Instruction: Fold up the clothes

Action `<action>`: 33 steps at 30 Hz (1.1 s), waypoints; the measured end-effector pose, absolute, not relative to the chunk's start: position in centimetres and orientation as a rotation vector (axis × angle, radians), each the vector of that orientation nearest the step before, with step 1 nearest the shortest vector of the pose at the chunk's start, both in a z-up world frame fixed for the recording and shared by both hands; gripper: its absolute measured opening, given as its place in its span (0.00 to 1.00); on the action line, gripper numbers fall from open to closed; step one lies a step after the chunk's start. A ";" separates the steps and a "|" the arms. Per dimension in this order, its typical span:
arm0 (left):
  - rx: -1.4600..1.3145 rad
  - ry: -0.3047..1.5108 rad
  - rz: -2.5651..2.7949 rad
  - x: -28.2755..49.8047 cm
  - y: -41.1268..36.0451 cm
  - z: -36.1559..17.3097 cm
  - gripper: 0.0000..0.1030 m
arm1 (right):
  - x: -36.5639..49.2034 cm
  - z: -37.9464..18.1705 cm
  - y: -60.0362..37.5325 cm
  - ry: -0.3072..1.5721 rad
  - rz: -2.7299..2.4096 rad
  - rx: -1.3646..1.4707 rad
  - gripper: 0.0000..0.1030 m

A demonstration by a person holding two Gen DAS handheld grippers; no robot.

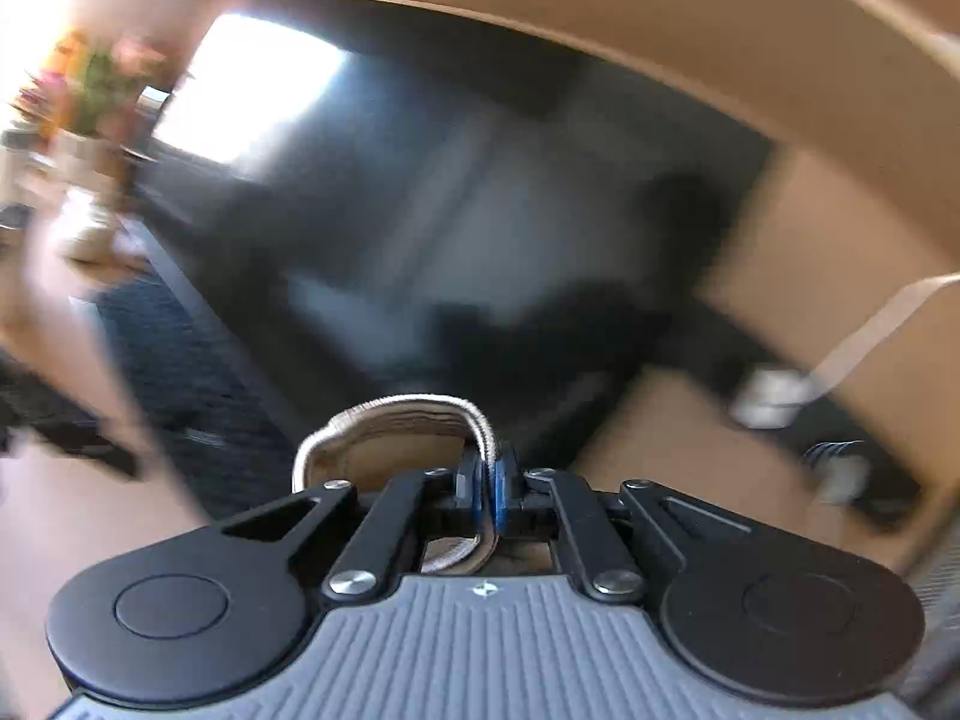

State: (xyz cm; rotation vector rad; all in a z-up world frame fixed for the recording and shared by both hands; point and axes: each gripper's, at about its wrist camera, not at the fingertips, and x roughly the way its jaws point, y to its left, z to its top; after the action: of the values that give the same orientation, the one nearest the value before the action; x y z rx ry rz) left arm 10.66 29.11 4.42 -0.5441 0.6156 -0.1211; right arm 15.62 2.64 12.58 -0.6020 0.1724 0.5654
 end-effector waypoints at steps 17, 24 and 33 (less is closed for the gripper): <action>-0.336 0.842 -0.373 18.3 11.5 1.6 1.00 | 24.0 4.2 -16.6 0.691 0.397 -0.129 0.47; -0.286 0.924 -0.387 19.2 7.8 -0.4 1.00 | 29.4 -3.1 -16.5 0.900 0.325 0.128 0.47; -0.342 0.972 -0.340 19.6 7.9 -2.4 1.00 | 29.1 -0.6 -14.8 0.818 0.494 0.144 0.13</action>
State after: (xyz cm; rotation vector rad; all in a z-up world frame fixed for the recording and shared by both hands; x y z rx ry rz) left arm 19.64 7.90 -2.37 -0.3421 0.9723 -0.3396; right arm 29.13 -14.78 -0.62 0.1443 0.8181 0.4945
